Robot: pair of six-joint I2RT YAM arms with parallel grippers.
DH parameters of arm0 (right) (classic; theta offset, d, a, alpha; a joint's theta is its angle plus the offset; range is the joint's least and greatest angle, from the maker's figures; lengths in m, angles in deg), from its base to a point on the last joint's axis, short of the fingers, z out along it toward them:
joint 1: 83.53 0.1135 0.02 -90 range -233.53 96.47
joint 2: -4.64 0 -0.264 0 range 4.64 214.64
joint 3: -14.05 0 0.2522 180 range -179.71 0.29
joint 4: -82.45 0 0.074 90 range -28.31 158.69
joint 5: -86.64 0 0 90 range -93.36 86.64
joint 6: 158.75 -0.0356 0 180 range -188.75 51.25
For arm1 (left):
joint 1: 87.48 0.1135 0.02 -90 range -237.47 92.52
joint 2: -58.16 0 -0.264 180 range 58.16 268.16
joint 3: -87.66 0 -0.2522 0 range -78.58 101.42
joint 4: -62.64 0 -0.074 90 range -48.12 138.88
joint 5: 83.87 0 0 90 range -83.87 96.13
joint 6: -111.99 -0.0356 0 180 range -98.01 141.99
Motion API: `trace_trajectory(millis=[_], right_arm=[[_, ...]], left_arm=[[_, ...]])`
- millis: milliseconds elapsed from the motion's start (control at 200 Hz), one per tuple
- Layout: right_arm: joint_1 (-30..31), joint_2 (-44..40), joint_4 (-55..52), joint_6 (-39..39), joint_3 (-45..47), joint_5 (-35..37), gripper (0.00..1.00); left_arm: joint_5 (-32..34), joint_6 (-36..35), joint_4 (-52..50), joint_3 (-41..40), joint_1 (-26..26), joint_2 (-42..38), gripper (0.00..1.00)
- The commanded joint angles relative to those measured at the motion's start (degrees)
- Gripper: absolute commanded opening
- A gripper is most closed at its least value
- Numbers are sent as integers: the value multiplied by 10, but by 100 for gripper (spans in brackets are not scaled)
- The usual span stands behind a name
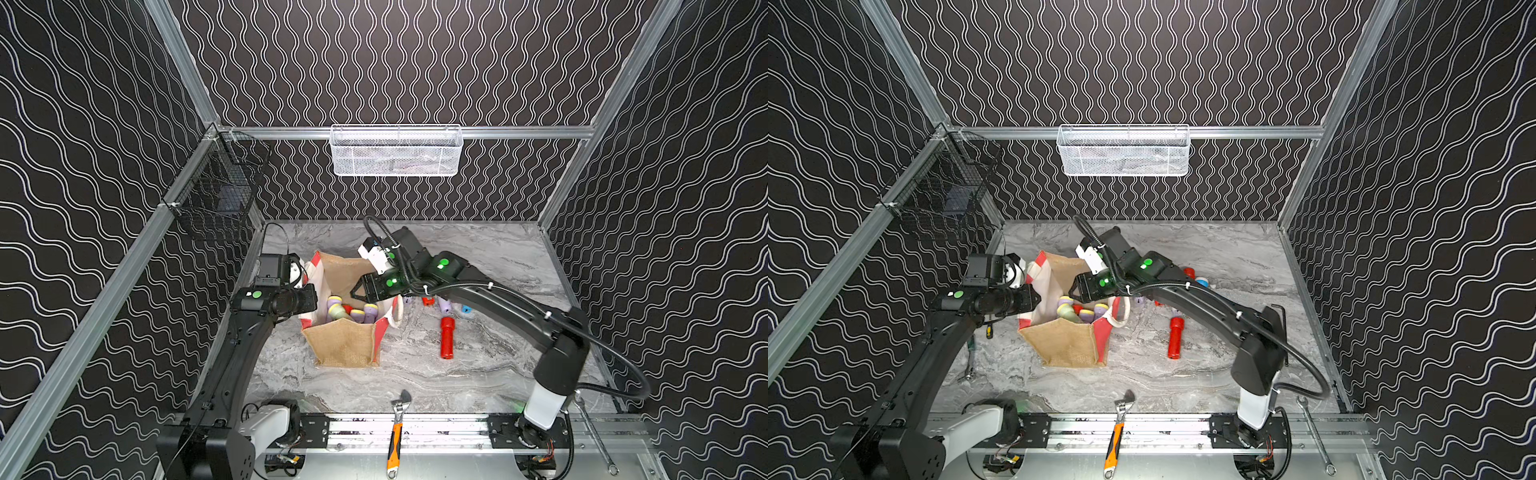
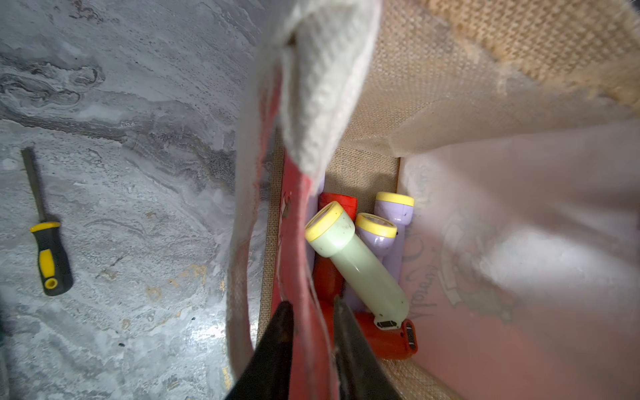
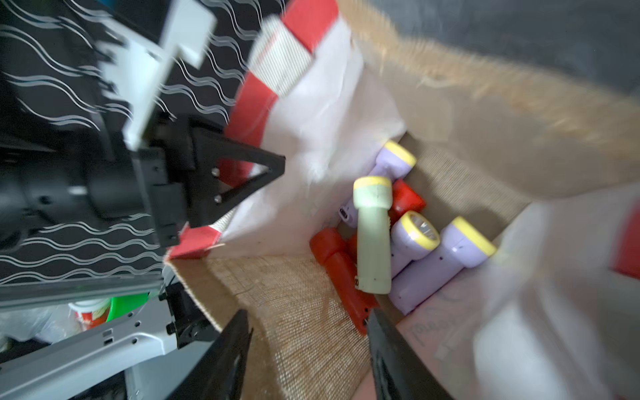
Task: Put the flashlights into the tote bags
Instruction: Place the flashlight in the canvas bag, then pick up the flashlight from the center of the board.
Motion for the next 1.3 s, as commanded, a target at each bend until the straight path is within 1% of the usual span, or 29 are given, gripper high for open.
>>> trace_trajectory(millis=[0,90,140,355,566,786,911,1096,1296], right_arm=[[-1,-40,20,23,21,79,59],[-7,-83,30,22,56,125,60],[-17,-107,41,15,85,139,60],[-95,-197,78,-37,216,122,61],[-109,-242,59,-52,289,139,61],[-136,-305,58,-88,379,177,62],[-151,-307,49,-105,410,184,62],[-154,-283,34,-124,454,176,62],[-155,-280,30,-145,485,177,62]], left_arm=[[16,-1,0,7,1,7,26],[17,-1,-2,9,1,8,26],[18,0,-2,9,1,8,26],[27,-1,-7,14,1,16,26],[39,0,-12,19,1,26,26],[45,1,-15,20,1,28,26],[45,2,-17,22,1,29,26],[45,0,-18,25,1,33,26],[43,-3,-15,23,1,36,26]])
